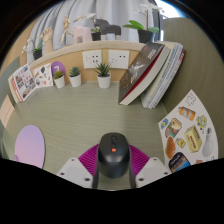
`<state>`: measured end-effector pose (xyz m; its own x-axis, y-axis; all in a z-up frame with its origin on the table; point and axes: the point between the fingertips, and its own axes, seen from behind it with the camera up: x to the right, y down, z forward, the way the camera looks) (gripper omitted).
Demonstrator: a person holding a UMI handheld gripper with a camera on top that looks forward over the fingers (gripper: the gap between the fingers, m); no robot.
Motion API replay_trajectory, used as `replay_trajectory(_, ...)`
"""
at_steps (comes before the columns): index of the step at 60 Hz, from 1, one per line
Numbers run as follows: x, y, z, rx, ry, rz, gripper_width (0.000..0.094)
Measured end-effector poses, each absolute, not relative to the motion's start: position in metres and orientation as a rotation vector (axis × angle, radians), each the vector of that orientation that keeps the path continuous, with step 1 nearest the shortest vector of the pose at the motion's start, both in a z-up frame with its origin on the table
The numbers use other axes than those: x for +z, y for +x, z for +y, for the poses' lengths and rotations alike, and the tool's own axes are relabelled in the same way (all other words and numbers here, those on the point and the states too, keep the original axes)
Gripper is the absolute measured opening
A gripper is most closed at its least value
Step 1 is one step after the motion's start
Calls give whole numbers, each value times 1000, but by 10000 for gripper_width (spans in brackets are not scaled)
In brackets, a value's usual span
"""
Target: Arrange mouse
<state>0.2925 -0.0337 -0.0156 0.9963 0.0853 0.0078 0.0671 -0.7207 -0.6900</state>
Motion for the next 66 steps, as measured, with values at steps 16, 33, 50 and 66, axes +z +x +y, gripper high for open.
replay_trajectory(16,35,289,-22,-27,-2343,-2,394)
replay_trajectory(33,211,185,-9,7,-2064,30,394)
replay_trajectory(50,224,42,-51,46,-2028,-4,392)
replay_trajectory(66,58,0,-77,41,-2308,22,390)
